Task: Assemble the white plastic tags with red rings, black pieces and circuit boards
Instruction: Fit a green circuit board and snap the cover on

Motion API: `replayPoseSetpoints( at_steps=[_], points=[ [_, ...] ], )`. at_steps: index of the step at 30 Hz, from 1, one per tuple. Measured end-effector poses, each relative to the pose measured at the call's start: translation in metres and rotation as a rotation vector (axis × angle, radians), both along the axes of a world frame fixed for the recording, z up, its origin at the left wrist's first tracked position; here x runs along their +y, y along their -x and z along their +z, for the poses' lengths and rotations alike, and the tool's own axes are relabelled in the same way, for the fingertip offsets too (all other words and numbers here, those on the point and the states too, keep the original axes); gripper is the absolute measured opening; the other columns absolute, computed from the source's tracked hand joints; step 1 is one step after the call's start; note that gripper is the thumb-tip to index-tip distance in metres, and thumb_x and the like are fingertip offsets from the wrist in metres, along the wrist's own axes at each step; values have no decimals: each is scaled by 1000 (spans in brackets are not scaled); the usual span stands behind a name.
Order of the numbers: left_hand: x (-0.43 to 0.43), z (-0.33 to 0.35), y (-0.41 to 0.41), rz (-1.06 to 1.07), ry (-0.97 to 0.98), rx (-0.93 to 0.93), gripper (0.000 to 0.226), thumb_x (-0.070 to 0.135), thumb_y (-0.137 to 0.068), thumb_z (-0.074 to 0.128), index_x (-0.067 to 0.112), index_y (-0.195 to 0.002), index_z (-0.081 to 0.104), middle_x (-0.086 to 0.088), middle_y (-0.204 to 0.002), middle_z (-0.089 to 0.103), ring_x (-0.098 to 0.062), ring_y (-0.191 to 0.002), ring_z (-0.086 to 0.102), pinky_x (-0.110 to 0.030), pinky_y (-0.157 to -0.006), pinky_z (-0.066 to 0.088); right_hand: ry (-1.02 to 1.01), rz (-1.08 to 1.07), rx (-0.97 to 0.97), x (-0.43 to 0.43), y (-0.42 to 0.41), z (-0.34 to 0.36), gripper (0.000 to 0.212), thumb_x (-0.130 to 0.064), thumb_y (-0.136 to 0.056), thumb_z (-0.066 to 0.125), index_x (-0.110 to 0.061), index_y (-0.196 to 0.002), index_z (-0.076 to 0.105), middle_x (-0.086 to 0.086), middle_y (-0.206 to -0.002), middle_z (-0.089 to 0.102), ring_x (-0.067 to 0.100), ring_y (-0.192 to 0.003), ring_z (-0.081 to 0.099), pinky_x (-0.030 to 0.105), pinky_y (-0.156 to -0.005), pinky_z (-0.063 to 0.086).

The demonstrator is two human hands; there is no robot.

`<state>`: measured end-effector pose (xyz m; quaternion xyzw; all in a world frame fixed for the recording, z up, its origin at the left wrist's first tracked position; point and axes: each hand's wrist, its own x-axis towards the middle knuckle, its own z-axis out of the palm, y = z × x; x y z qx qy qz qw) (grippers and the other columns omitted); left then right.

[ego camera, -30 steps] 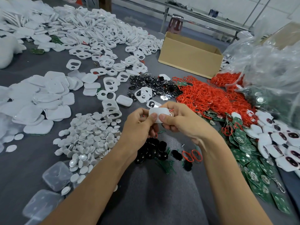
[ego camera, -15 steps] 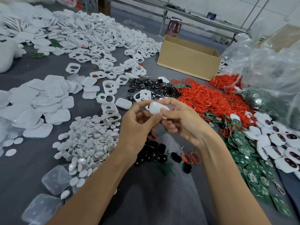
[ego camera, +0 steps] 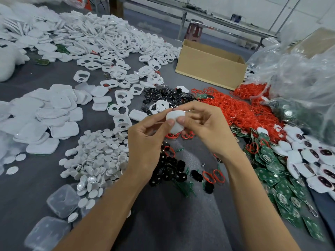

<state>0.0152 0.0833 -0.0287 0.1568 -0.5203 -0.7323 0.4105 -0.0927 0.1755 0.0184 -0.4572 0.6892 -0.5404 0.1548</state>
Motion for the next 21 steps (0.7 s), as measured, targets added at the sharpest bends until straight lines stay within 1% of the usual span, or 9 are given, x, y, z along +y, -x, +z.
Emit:
replayPoseSetpoints(
  at_steps=[3, 6, 7, 8, 10, 12, 17, 19, 21],
  points=[
    [1, 2, -2, -2, 53, 26, 21, 11, -82, 71, 20, -100, 74, 9, -90, 77, -6, -83, 73, -16, -74, 55, 64, 5, 26, 0, -2, 2, 13, -4, -85, 68, -15, -91, 68, 12, -78, 71, 32, -68, 65, 37, -62, 53],
    [0, 2, -3, -24, 87, 16, 23, 22, -79, 70, 19, -101, 74, 4, -90, 77, -13, -82, 74, -27, -72, 60, 100, 34, 38, 1, -2, 3, 12, -9, -84, 67, -21, -85, 68, 36, -84, 62, 55, -67, 55, 55, -58, 45],
    [0, 2, -4, -32, 103, 10, 21, 22, -80, 70, 20, -100, 74, 3, -89, 77, -15, -82, 74, -30, -70, 61, 103, 39, 9, 2, -2, 4, 11, -10, -84, 66, -21, -83, 68, 42, -84, 58, 57, -64, 52, 58, -58, 43],
    [0, 2, -4, -36, 129, 3, 18, 21, -81, 69, 21, -99, 74, 3, -89, 77, -16, -81, 74, -30, -67, 61, 101, 42, -24, 2, -2, 3, 9, -9, -84, 65, -18, -82, 67, 44, -85, 57, 51, -63, 53, 56, -59, 42],
    [1, 2, -5, -29, 175, -16, 14, 17, -84, 69, 24, -96, 74, 5, -87, 76, -16, -80, 73, -27, -65, 60, 79, 43, -74, 3, -2, 1, 4, -1, -86, 63, -3, -84, 64, 39, -86, 61, 34, -69, 55, 48, -64, 43],
    [1, 1, -6, -5, 183, -39, 14, 13, -85, 70, 23, -93, 74, 5, -85, 76, -17, -78, 73, -29, -65, 60, 69, 29, -106, 1, -5, -2, 4, 7, -88, 60, 3, -87, 61, 30, -82, 64, 28, -72, 58, 40, -68, 46],
    [-1, 0, -6, 33, 159, -63, 11, 7, -86, 71, 16, -91, 75, -6, -80, 74, -18, -73, 71, -30, -66, 60, 85, -16, -157, -4, -10, -5, 8, 11, -88, 58, 5, -85, 62, 35, -78, 64, 30, -68, 57, 39, -66, 44],
    [-1, 1, -6, 57, 164, -74, 14, 7, -85, 72, 18, -93, 75, -3, -81, 75, -14, -73, 71, -28, -66, 59, 93, -44, -194, -6, -12, -7, 7, 9, -88, 58, 5, -83, 63, 24, -70, 65, 22, -61, 59, 28, -63, 47],
    [-2, 2, -6, 57, 144, -89, 21, 11, -83, 74, 23, -101, 74, 6, -86, 76, -9, -78, 71, -25, -70, 59, 112, -88, -253, -7, -13, -8, 9, 6, -89, 58, 3, -82, 62, 12, -60, 63, 12, -50, 56, 19, -54, 44]
  ],
)
